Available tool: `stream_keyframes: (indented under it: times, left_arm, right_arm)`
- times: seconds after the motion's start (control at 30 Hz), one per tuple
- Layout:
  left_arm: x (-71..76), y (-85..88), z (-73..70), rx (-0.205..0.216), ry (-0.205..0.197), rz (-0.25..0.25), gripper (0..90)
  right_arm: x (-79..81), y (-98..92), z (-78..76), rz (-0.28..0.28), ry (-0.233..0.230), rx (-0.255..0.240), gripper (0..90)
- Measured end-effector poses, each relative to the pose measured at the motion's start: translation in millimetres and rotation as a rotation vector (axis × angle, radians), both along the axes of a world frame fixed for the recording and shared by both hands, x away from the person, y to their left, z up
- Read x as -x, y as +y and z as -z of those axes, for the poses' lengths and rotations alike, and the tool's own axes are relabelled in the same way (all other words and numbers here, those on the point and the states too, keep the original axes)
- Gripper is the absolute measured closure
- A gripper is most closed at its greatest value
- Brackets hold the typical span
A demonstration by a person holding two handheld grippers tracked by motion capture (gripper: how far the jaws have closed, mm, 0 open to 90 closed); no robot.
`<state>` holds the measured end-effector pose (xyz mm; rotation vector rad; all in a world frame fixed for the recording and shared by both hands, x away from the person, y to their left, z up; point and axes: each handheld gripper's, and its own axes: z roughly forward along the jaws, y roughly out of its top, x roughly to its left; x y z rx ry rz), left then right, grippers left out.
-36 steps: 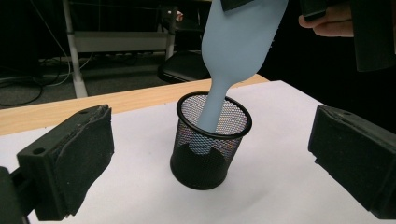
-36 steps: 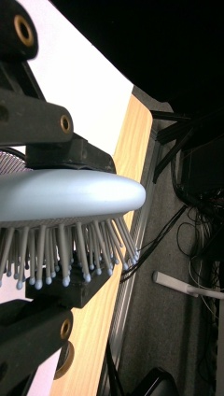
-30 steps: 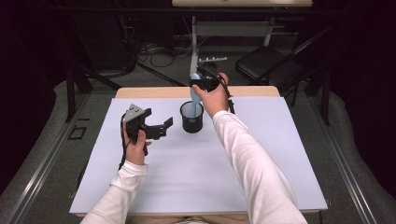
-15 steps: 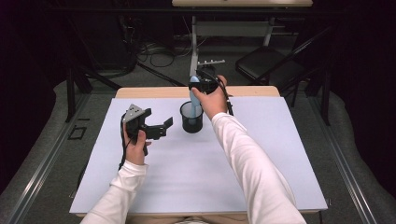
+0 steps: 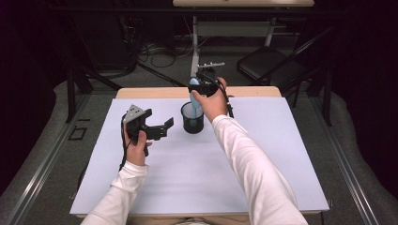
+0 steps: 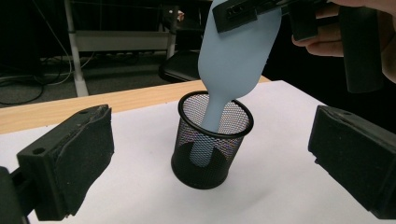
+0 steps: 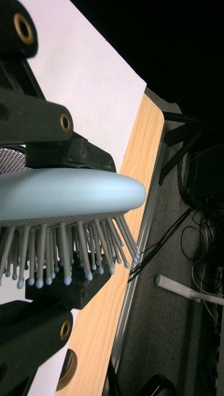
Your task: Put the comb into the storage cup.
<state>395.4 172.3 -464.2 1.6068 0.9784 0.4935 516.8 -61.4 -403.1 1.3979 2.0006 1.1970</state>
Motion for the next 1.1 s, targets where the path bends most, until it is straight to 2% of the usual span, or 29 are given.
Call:
stream_keyframes:
  times: [0.1, 0.8, 0.9, 1.0, 1.1]
  left_arm:
    - [0.2, -0.3, 0.0, 0.0, 0.001, 0.0, 0.4]
    - [-0.4, 0.3, 0.2, 0.006, 0.006, -0.003, 0.4]
    - [-0.4, 0.5, 0.1, 0.005, 0.006, -0.005, 0.4]
    - [-0.2, 0.5, 0.0, 0.005, 0.005, -0.006, 0.4]
    - [-0.4, 0.7, 0.1, 0.001, 0.005, -0.006, 0.4]
  right_arm:
    - [0.3, 0.4, -0.4, -0.009, -0.002, 0.009, 49.4]
    - [2.6, -3.6, 1.2, -0.047, 0.023, -0.034, 46.9]
    - [2.6, -3.2, 0.9, -0.045, 0.018, -0.018, 46.4]
    - [2.1, -3.2, 1.9, -0.047, 0.037, -0.042, 45.2]
    - [2.1, -2.7, 2.7, -0.049, 0.033, -0.048, 45.1]
